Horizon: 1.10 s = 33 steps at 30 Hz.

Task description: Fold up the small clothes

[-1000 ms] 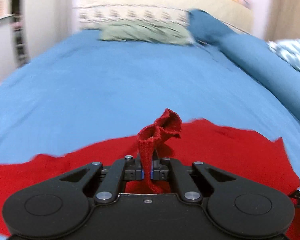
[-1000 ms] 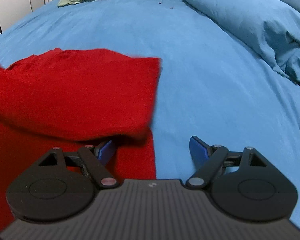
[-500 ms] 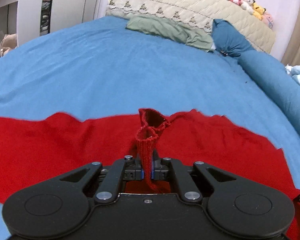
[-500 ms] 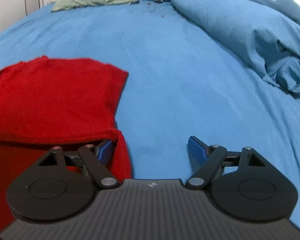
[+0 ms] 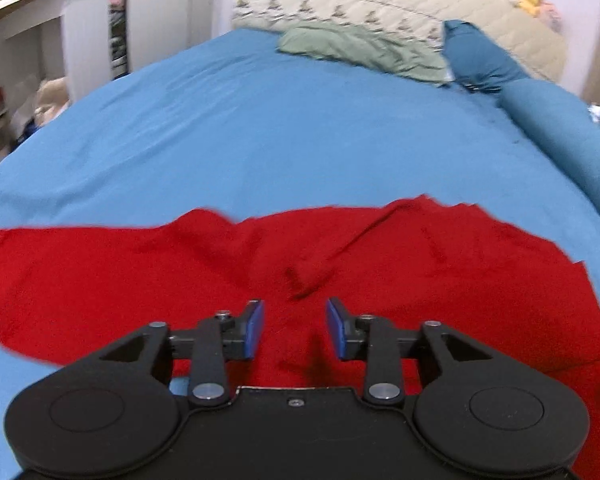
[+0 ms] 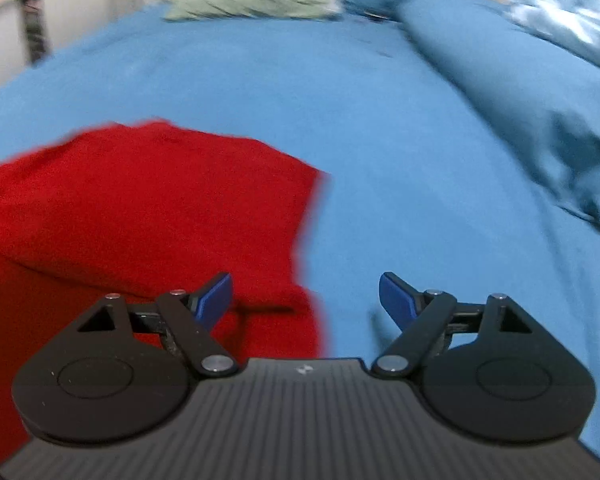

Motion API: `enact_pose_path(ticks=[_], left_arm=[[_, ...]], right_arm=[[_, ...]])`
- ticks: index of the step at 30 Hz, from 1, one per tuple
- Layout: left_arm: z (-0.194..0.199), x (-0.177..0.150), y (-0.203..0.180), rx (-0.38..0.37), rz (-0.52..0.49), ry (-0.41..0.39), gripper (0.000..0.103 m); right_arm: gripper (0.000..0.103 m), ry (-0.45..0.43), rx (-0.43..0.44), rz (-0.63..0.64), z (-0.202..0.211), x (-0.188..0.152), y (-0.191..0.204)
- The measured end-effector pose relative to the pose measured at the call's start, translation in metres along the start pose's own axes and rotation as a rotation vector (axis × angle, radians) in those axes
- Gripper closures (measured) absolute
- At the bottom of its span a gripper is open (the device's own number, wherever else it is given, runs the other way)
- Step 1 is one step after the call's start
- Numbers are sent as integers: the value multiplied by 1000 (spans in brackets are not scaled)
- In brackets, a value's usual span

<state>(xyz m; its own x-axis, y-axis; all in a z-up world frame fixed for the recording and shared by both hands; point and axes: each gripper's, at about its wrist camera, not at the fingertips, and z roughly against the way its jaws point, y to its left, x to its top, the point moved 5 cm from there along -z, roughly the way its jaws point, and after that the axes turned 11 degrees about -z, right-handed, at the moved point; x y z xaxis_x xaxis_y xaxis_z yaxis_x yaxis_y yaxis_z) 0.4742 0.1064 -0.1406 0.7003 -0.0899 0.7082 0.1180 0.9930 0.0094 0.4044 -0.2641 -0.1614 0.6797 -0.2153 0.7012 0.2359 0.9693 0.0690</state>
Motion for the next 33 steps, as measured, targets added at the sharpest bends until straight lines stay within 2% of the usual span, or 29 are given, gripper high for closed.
enact_pose_path(ticks=[3,4,6,9,11,13,16,18,20,22,24,26,30,33], left_arm=[[-16,4,-15,-32,8,2,64],[-23,6,-20,-38,5,3,65],[-30,7,-24,-44,-4,6,65],[-39,5,-27,-63,-18,26,64],[-42,1,-28,-75,-33,38,65],[-43,-4,-30,-72,-49,50,65],[-50,-10,-31,-65,-50,77,65],[-53,-12,-31,-63,-49,78,64],[-53,-12,-32,-61,-52,76,64],[-55,-14,-34,-61,-61,72,64],[-57,-16,-34,-61,-72,68,63],[-57,-16,-34,-62,-76,66,63],[-39,-6,-27,-79,-23,52,62],[-5,5,-15,-62,14,12,56]], right_arm=[[8,26,102,-37,-25,0,28],[8,37,103,-53,-35,-2,31],[9,72,53,-86,-52,-12,26],[9,70,73,-146,-47,-18,13],[8,81,78,-132,-38,-10,18],[7,53,149,-122,-31,4,27],[6,60,188,-121,-49,25,38],[8,103,174,-138,-77,35,38],[9,83,104,-143,-100,45,26],[9,58,117,-180,-112,60,16],[9,51,84,-186,-120,69,13],[9,57,95,-213,-122,72,10],[9,63,89,-165,-108,77,18],[9,20,123,-124,-65,86,35]])
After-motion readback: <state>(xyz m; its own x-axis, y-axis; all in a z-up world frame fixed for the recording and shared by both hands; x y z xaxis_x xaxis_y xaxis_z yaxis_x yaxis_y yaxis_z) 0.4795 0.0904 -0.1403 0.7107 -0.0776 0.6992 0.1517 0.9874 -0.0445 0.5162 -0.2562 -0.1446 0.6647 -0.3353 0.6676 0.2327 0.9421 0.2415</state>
